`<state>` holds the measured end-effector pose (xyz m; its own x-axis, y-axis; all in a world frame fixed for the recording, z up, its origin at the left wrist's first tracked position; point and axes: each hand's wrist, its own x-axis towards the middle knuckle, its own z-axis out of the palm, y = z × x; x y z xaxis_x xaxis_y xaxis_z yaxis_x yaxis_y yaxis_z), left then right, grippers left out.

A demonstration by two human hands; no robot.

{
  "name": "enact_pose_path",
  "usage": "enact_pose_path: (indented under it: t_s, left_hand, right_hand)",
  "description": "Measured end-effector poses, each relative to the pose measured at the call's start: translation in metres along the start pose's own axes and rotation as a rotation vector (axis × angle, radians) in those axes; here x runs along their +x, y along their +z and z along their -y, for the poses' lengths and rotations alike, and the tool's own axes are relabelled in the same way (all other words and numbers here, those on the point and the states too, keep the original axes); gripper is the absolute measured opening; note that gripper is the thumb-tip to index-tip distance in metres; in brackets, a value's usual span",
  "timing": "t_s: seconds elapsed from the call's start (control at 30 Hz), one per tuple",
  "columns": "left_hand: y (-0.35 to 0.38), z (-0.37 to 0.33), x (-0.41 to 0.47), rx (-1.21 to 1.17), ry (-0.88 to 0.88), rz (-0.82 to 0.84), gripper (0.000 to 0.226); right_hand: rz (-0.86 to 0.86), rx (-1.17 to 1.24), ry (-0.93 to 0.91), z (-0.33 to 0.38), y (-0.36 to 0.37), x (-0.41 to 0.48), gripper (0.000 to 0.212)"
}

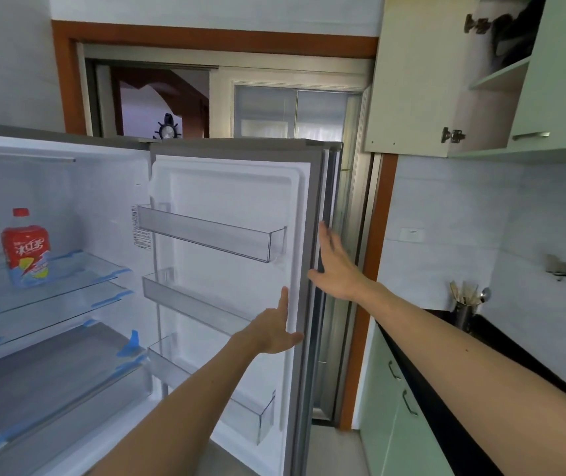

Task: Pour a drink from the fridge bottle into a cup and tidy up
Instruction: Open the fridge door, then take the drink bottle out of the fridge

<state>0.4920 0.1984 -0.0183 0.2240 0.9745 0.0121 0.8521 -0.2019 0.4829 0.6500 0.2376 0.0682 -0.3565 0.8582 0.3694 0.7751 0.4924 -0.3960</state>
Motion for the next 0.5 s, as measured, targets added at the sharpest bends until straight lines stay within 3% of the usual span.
enact_pose_path:
  t_s: [0.5]
  left_hand:
    - [0.016,-0.024,0.062,0.039,-0.090,-0.047,0.104]
  right_hand:
    - [0.074,0.001,-0.022,-0.054,-0.001,0.035,0.101]
